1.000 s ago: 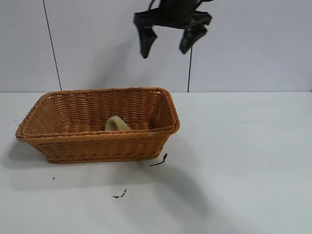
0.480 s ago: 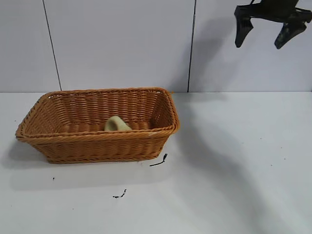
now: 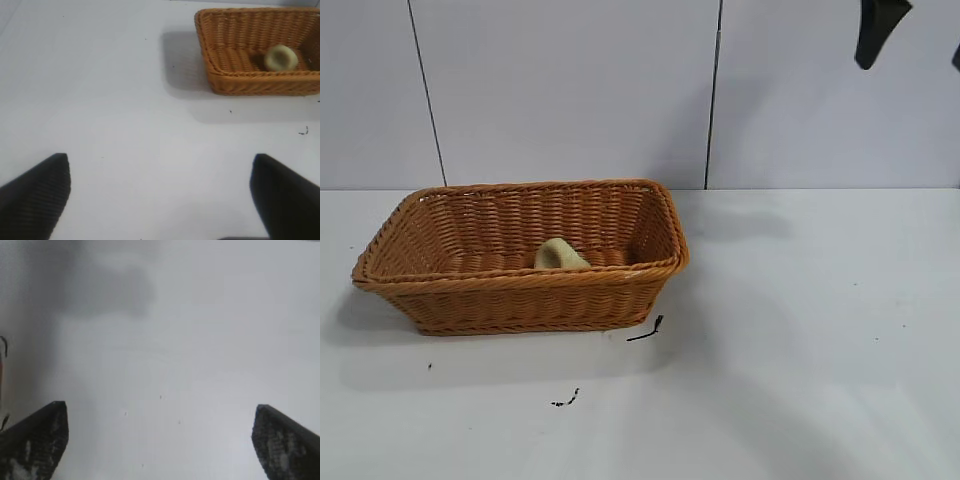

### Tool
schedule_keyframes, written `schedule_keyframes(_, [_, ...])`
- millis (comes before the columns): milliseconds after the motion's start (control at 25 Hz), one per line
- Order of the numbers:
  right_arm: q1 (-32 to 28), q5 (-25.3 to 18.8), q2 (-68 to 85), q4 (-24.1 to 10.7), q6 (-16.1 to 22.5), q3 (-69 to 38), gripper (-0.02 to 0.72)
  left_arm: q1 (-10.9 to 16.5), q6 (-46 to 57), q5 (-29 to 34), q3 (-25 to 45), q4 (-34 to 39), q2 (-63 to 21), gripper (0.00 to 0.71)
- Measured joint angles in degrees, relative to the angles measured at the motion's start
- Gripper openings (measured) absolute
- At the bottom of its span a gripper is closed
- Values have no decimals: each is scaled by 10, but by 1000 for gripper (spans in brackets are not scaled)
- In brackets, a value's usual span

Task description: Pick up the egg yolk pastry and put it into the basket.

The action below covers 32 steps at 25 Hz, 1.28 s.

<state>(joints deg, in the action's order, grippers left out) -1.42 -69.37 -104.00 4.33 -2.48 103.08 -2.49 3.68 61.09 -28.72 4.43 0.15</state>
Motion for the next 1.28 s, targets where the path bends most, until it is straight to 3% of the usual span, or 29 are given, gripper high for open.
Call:
schedule_keyframes(600, [0, -1, 472, -24, -18, -486, 693, 0, 0, 0, 0, 0, 0, 696])
schedule_keyframes(880, [0, 76, 658, -31, -19, -664, 693, 0, 0, 0, 0, 0, 0, 696])
schedule_keyframes(1040, [0, 92, 747, -29, -14, -734, 693, 0, 0, 0, 0, 0, 0, 696])
schedule_keyframes(1280, [0, 107, 844, -21, -12, -744, 693, 0, 0, 0, 0, 0, 0, 696])
